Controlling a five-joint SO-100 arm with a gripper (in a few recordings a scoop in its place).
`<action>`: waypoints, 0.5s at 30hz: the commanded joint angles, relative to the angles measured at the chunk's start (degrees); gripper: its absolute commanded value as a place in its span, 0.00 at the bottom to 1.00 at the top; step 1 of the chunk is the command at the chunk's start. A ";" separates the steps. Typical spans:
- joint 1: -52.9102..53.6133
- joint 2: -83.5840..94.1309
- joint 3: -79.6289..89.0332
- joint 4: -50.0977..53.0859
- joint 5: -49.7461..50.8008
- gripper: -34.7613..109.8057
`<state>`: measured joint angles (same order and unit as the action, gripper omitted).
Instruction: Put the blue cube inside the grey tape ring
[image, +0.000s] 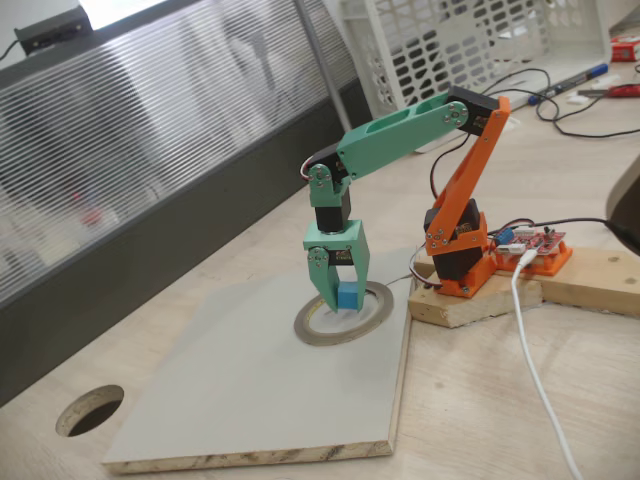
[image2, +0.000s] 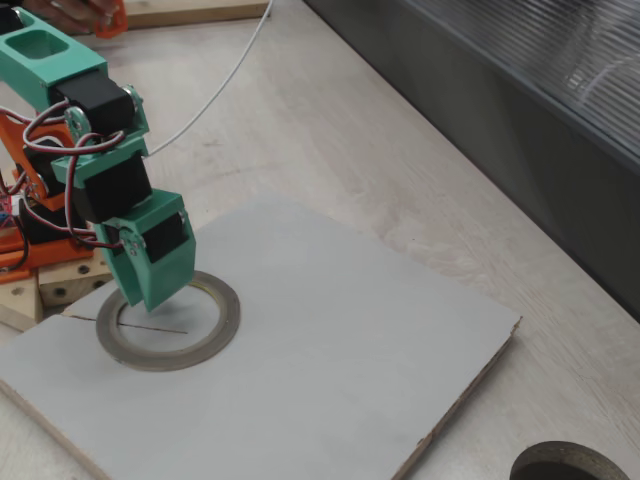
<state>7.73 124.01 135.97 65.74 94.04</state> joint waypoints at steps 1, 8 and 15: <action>0.70 1.32 0.62 0.35 0.62 0.26; 0.70 1.32 0.62 -0.18 0.88 0.26; 0.79 1.32 0.62 0.09 0.88 0.27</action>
<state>7.73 124.01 135.97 65.39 94.04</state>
